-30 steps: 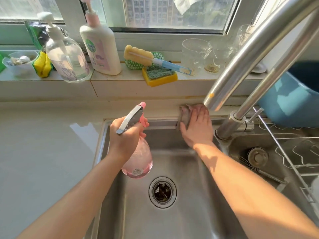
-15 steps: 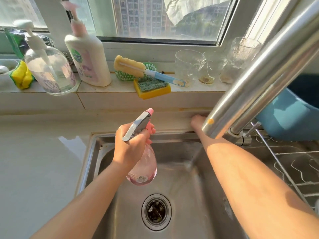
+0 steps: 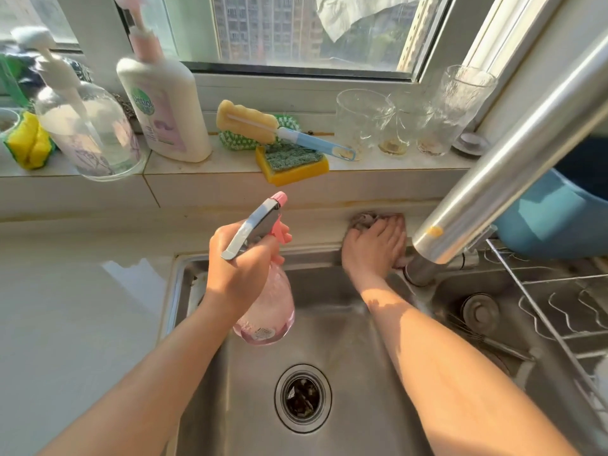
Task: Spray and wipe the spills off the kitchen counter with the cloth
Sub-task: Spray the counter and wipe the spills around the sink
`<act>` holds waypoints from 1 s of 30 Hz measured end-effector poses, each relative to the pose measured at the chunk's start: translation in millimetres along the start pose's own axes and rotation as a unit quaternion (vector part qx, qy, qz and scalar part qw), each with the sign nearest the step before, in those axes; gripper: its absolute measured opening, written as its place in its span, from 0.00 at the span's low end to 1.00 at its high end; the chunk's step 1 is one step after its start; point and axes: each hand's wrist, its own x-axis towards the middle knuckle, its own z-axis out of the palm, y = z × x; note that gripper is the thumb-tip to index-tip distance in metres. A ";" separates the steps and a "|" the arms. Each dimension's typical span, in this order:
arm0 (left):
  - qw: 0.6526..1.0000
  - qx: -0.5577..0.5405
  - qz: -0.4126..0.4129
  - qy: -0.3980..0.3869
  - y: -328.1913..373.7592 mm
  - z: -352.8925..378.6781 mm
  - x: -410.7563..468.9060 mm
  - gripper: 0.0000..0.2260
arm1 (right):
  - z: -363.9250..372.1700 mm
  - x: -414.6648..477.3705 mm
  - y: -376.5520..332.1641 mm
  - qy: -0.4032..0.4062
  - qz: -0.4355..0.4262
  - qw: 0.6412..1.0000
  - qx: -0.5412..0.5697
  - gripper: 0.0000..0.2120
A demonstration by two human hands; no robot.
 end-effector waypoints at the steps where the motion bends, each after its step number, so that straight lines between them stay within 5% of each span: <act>1: 1.000 -0.001 -0.004 0.001 -0.1 0.1 -1.4 0.09 | 2.5 -14.8 -5.4 -0.014 -0.027 1.000 0.002 0.39; 3: 1.000 -0.002 -0.010 -0.001 -0.8 0.4 -4.3 0.09 | 7.5 -34.4 -16.7 -0.043 -0.096 0.994 -0.015 0.29; 8: 1.000 0.000 -0.022 -0.009 -4.5 -0.1 -8.0 0.09 | 5.9 -25.0 1.7 -0.114 -0.217 0.964 -0.103 0.29; 14: 0.999 0.006 -0.035 -0.010 -9.3 -3.0 -10.5 0.09 | -5.4 24.0 29.8 -0.051 -0.048 0.990 -0.125 0.47; 18: 0.999 0.021 -0.036 -0.008 -11.2 -8.9 -7.1 0.09 | -0.2 14.5 19.4 -0.040 -0.003 0.996 -0.078 0.49; 21: 0.999 0.022 -0.032 -0.003 -8.9 -9.0 -4.5 0.09 | 6.0 -14.2 2.7 -0.082 -0.024 0.996 -0.029 0.37; 30: 0.999 0.016 -0.027 0.035 2.6 -27.9 -10.8 0.08 | 35.7 -75.0 -46.8 -0.105 -0.295 0.944 -0.101 0.27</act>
